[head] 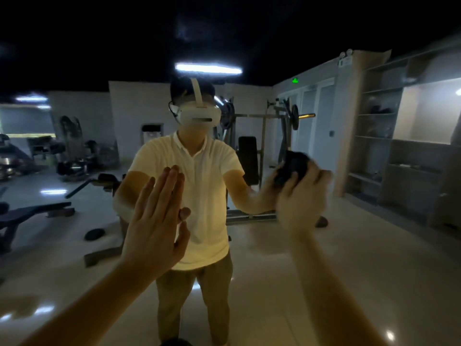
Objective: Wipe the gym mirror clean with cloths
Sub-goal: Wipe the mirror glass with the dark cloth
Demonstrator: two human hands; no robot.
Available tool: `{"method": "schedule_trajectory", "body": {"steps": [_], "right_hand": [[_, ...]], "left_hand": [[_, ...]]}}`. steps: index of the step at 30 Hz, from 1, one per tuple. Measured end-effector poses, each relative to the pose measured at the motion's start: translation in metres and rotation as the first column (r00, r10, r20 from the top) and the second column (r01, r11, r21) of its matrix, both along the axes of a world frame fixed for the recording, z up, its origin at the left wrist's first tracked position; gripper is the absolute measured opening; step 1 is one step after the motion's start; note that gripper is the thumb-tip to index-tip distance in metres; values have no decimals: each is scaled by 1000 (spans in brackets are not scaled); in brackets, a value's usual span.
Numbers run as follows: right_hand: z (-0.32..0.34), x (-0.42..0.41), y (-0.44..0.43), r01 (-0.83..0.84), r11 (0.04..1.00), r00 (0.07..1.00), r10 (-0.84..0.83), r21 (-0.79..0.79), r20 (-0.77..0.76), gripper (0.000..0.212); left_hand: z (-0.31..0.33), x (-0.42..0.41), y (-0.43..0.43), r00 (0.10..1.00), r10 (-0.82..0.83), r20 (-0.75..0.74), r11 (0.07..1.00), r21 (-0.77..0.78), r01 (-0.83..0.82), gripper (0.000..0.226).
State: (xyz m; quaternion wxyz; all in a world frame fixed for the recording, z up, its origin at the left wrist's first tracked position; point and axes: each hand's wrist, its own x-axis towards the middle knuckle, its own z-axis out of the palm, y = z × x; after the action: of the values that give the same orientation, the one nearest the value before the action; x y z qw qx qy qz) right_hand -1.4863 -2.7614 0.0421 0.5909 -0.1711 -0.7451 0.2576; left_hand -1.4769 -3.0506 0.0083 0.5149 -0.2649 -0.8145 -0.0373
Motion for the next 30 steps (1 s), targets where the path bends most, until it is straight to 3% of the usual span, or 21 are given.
{"method": "schedule_trajectory", "body": {"steps": [3,5,7,8,10,13,15,17,19,21,23,25,27,29,30], "right_hand": [[-38,8,-87,-290,929,957,274,228,100,39],[-68,14,-124,-496,754,867,458,432,196,32],[-86,17,-121,-537,631,834,495,560,242,33],[-90,17,-107,-533,645,838,489,548,240,32],[-96,18,-63,-474,765,881,408,436,240,29],[-98,15,18,-221,958,971,198,181,137,35],[-96,8,49,-98,986,991,110,-137,80,35],[-100,0,37,0,960,997,21,-279,71,37],[-108,3,-7,-58,975,997,66,-213,32,44],[-123,13,-65,-243,968,968,237,70,87,27],[-135,24,-102,-467,828,880,402,310,253,19],[-138,24,-93,-514,747,858,443,421,260,22],[-136,19,-54,-407,838,913,365,364,181,21],[-125,19,-2,-268,962,960,262,50,98,22],[-119,17,23,-211,970,974,219,-123,57,24]], "left_hand": [[-9,1,0,1000,9,5,1000,13,-9,76],[-20,3,1,1000,-2,3,1000,14,2,72],[-31,4,1,1000,1,20,1000,2,-1,72],[-37,3,0,999,9,34,1000,-6,-9,74],[-46,1,1,998,31,57,999,-14,-30,77],[-53,-5,8,993,83,81,997,-15,-82,93],[-55,-8,13,989,120,91,993,-15,-119,105],[-56,-10,14,988,128,87,992,-14,-127,108],[-57,-11,13,992,104,74,995,-9,-104,104],[-58,-12,11,995,76,67,997,-3,-76,98],[-57,-12,7,996,66,55,998,-11,-65,93],[-57,-13,3,996,66,54,998,-27,-64,88],[-56,-12,2,997,56,54,998,-22,-55,86],[-57,-11,5,998,43,42,999,-10,-43,87],[-58,-11,7,999,38,39,999,-1,-38,88]]}}
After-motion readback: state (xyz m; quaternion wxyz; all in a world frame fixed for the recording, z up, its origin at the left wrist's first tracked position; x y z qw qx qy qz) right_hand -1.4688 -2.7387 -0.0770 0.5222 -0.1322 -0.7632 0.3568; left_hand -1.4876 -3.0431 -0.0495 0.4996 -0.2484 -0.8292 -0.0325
